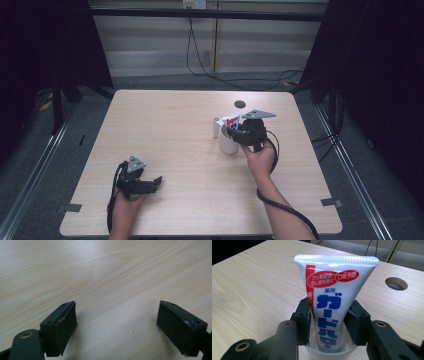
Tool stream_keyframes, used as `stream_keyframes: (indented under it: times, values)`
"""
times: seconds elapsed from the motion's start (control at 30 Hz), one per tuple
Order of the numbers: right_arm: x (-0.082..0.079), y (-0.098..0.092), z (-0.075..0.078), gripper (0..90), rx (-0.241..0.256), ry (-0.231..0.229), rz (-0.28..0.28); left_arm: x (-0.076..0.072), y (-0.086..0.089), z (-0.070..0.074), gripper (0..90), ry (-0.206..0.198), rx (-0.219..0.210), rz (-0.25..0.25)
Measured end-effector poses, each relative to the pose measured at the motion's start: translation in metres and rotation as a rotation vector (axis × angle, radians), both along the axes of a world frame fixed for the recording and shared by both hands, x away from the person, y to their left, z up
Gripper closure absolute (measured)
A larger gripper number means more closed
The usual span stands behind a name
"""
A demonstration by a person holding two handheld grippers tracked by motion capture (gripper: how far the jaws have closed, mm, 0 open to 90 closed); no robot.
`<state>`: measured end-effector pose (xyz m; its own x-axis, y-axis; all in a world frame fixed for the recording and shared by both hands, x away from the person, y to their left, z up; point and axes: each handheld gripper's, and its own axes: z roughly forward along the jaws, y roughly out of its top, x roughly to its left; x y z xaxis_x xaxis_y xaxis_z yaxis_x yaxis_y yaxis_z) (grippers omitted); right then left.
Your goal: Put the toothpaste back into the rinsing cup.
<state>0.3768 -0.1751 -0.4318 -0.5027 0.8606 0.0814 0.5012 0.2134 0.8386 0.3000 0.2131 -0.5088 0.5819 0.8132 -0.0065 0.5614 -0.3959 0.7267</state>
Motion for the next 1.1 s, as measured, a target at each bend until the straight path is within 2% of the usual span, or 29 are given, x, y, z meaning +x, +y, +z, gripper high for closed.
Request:
stream_keyframes:
  times: [0.43, 1.1]
  values:
    - [-0.0024, 0.0010, 0.0010, 57.5, -0.010, 0.011, 0.026, 0.0001, 0.0000, -0.0001, 15.8, 0.001, -0.001, 0.002]
    - [-0.0038, 0.0002, 0.0038, 52.7, -0.017, 0.008, 0.032, 0.0001, 0.0000, -0.0001, 16.0, 0.000, 0.000, 0.002]
